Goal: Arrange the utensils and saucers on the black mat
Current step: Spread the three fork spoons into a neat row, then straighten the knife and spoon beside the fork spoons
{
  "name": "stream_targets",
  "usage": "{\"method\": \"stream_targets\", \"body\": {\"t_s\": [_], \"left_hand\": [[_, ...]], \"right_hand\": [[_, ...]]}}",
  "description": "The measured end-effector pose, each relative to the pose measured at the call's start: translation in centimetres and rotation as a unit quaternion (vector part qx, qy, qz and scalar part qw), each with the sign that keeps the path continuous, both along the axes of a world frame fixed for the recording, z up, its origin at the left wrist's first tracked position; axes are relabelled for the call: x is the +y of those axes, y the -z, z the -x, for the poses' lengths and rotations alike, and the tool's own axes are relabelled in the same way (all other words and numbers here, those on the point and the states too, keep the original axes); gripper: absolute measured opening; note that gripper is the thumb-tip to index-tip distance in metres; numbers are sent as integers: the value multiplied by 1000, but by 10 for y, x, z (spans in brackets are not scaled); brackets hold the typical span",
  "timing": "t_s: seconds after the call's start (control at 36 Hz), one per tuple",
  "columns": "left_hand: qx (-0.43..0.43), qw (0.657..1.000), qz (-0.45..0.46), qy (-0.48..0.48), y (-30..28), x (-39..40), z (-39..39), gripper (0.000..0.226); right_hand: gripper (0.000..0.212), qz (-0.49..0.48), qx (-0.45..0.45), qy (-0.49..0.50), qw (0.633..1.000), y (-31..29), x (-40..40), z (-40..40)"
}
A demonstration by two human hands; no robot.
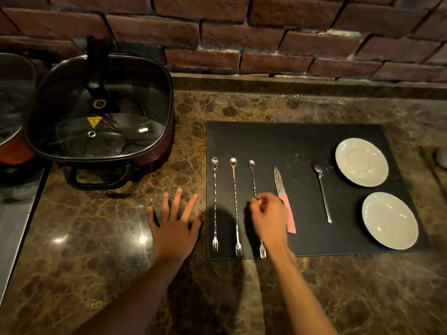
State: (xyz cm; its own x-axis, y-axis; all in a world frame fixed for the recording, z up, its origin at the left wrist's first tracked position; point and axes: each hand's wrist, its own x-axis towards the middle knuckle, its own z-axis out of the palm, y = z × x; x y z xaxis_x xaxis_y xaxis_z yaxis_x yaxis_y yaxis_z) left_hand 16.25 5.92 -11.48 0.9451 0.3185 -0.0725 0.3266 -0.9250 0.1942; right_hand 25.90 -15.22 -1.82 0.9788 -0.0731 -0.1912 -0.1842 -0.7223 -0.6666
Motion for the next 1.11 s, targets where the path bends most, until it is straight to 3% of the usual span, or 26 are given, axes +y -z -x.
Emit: {"method": "stream_targets", "body": {"t_s": [0.19,0.25,0.36,0.5,0.58,0.75,1.11], "left_hand": [[-9,1000,1,3,-3,0,0,56],[-12,1000,-1,3,-3,0,-1,55],[-18,1000,-16,4,0,0,0,56],[-17,1000,-23,4,-1,-1,-1,57],[-19,999,-27,5,-2,-1,0,57],[-16,1000,-23,6,-7,-2,0,56],[-11,1000,-24,5,-6,-2,0,55]], "right_hand": [[29,127,35,21,991,3,-74,-11],[34,122,73,21,990,5,-81,-11],[19,115,66,10,991,9,-84,-11],[17,112,78,29,990,13,-83,-14],[14,81,61,58,993,12,-84,-19],[10,108,-5,46,993,8,-86,-19],[7,52,10,15,998,17,-76,-20]]}}
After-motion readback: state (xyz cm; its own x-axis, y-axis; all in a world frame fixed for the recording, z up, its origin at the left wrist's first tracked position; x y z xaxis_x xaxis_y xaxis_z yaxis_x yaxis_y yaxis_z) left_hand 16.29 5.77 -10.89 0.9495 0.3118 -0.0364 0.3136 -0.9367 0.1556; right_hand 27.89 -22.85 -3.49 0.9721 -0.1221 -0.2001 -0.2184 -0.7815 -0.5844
